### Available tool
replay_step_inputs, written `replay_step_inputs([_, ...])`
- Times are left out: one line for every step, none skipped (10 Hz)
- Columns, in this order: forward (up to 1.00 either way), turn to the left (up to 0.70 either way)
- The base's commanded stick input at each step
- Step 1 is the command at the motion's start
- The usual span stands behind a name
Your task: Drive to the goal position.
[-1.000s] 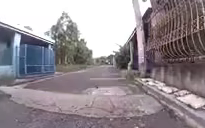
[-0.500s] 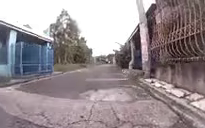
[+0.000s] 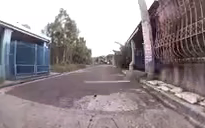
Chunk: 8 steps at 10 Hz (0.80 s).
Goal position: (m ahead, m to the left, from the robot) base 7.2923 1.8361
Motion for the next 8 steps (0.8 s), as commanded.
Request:
replay_step_inputs([0.7,0.0])
replay_step_inputs([0.7,0.0])
replay_step_inputs([0.7,0.0])
replay_step_inputs([0.7,0.0])
replay_step_inputs([0.7,0.0])
replay_step_inputs([0.7,0.0])
replay_step_inputs([0.7,0.0])
replay_step_inputs([0.7,0.0])
